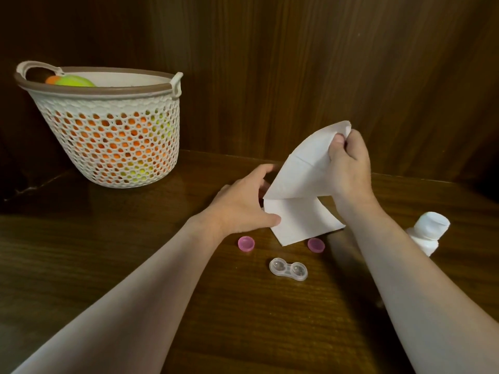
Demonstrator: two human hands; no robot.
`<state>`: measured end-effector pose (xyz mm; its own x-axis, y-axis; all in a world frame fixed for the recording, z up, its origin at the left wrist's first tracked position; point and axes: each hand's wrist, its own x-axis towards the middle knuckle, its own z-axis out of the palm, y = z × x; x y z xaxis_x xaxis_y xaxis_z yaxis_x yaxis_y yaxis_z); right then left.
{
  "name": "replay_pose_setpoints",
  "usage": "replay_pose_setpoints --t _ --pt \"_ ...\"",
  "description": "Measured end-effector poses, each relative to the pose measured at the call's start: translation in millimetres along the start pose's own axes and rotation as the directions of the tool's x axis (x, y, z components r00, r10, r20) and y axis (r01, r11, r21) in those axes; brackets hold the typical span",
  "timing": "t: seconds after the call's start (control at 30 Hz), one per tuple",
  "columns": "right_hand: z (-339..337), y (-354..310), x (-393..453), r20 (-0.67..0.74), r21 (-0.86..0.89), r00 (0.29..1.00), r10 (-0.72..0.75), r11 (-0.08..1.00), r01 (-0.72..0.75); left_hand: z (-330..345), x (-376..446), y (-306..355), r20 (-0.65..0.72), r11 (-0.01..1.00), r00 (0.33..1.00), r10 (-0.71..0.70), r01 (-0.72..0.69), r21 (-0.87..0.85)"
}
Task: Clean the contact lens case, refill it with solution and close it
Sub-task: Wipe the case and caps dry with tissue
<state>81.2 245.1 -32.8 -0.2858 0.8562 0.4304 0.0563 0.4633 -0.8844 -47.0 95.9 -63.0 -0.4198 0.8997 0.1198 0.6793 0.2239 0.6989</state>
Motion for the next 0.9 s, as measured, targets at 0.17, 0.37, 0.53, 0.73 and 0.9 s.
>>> replay_pose_setpoints --t 0.17,0.37,0.53,0.73,0.9 --pt "-1 -4 -1 -0.134 0.046 0.991 -0.020 0.999 0.027 -1 0 3 -0.032 0.997 0.999 0.010 -0.007 0.074" --pt "-7 -12 3 -0.279 0.096 0.960 -0.010 0.995 0.038 2 5 -3 -0.123 0.983 0.992 0.005 0.018 0.185" --pt "-14 -12 10 -0.450 0.095 0.893 0.022 0.995 0.023 4 7 -9 -0.216 0.972 0.976 0.014 0.037 0.231" --pt "-12 -10 6 -0.472 0.055 0.881 0.011 0.998 0.018 3 2 -4 -0.182 0.992 0.981 0.060 -0.038 0.124" --pt "-12 -16 4 -0.479 0.078 0.878 0.025 0.997 0.014 -5 -3 11 -0.123 0.990 0.984 0.126 -0.117 0.077"
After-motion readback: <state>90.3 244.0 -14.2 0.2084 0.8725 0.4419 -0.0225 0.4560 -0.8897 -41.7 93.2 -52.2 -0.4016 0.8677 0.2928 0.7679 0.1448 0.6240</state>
